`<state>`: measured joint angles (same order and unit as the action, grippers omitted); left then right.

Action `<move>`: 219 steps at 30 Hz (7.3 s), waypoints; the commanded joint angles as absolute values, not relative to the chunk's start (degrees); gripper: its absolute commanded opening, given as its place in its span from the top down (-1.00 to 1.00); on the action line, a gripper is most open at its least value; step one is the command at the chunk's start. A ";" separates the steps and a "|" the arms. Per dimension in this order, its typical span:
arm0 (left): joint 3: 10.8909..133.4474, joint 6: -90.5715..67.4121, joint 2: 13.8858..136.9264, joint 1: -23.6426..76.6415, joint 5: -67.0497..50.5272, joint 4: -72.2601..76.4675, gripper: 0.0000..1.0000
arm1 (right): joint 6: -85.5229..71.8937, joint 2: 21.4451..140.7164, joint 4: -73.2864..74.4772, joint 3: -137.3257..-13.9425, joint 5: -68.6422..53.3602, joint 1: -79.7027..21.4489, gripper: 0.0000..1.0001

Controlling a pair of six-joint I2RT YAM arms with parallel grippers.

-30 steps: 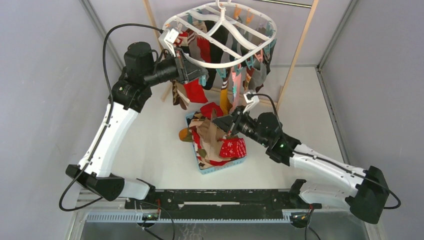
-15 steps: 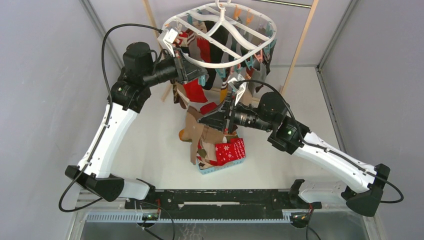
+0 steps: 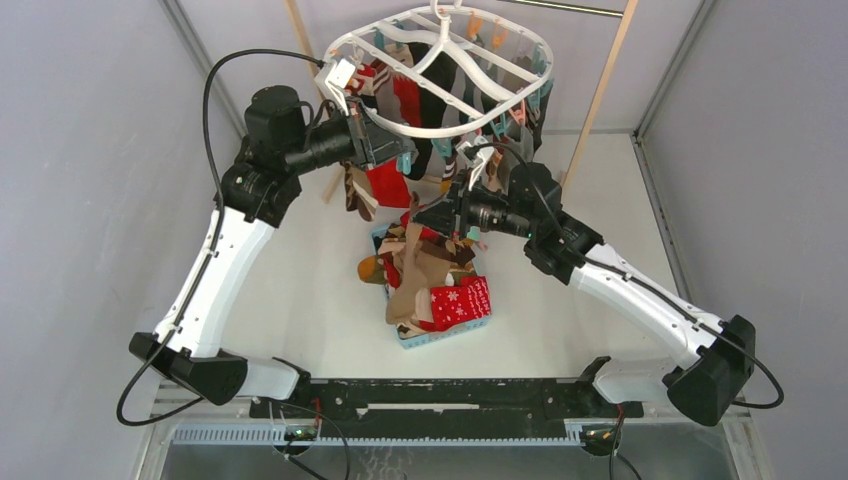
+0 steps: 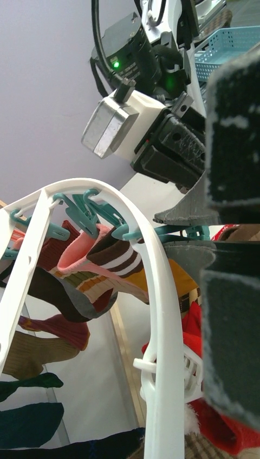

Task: Clip the socks to the hanger
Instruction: Clamp the sock onto the hanger.

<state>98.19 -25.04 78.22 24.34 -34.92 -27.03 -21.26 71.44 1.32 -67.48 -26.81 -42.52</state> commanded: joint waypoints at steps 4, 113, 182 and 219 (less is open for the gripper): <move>97.12 -25.13 75.94 24.26 -39.30 -26.37 1.00 | -16.31 72.62 -2.29 -71.04 -34.31 -37.61 1.00; 95.80 -35.85 80.64 23.41 -55.09 -16.25 1.00 | -32.62 78.95 -23.94 -70.25 -56.89 -30.89 1.00; 93.47 -36.29 80.25 22.95 -59.42 -14.55 1.00 | -37.35 79.31 -33.94 -71.30 -42.01 -29.36 1.00; 92.44 -32.09 76.19 22.14 -53.49 -20.00 -0.80 | -35.22 75.05 -32.26 -69.12 -35.84 -29.69 0.86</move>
<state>92.66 -33.95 79.26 22.65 -53.15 -18.02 -37.52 79.00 -31.83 -69.21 -39.72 -29.98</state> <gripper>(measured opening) 0.798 0.054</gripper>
